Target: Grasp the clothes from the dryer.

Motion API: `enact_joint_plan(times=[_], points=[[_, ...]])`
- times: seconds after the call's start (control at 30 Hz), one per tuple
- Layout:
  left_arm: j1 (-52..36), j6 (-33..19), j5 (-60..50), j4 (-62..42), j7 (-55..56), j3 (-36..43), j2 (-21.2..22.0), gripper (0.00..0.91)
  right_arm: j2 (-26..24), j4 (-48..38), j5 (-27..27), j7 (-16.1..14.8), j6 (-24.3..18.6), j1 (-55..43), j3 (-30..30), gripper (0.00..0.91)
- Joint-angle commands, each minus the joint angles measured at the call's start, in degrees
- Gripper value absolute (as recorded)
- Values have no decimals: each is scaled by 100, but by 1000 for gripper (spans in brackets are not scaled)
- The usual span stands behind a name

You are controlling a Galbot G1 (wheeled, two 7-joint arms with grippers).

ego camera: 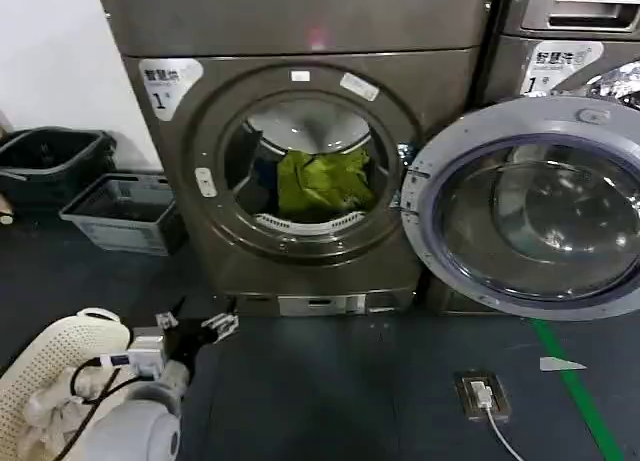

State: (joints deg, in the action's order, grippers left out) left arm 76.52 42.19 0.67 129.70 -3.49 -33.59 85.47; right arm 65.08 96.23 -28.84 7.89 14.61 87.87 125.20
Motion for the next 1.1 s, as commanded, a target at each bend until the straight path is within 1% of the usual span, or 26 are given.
enact_joint_plan(times=[0.03,1.0,1.1], points=[[16,281,16,-3,-8,4,0,907,10,-21,-3,11,-8,29,10,907],[9,281,12,-37,-49,8,-15,907,37,-66,-12,13,-42,54,19,907],[-9,281,5,-23,-50,-3,-33,907,50,-38,0,52,-88,26,-25,907]])
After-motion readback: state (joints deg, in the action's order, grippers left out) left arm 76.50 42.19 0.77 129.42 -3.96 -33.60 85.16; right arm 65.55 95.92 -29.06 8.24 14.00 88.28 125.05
